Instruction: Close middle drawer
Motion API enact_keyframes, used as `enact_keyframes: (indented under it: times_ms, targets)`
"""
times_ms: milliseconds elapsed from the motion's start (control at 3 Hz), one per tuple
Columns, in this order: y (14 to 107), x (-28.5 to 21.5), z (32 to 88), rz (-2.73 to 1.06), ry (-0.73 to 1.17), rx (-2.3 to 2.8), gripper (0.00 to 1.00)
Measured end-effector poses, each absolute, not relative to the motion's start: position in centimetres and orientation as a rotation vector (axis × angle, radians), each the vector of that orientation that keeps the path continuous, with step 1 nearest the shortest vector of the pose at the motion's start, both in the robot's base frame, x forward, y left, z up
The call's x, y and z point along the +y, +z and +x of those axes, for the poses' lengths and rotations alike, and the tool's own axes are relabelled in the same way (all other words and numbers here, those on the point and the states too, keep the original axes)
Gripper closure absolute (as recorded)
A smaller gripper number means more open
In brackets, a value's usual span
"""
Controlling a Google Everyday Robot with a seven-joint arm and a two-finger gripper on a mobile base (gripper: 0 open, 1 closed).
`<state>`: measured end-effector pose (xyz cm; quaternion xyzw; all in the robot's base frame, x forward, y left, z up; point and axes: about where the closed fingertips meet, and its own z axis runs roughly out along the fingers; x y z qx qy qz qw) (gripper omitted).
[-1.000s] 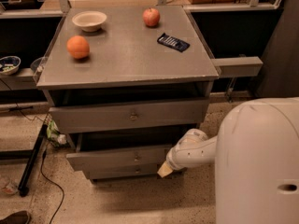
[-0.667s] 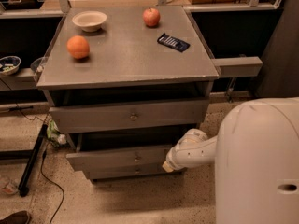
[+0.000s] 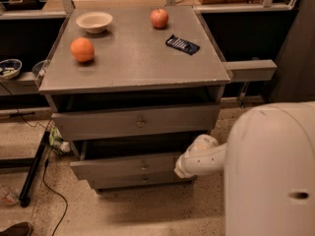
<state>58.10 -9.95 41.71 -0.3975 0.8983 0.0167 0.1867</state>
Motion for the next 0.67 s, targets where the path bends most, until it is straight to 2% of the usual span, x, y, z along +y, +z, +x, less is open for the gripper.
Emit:
enact_keyframes:
  times_ms: [667]
  targets:
    - [40.7,-10.3,62.3,-1.118,-0.116,2.541,1.00]
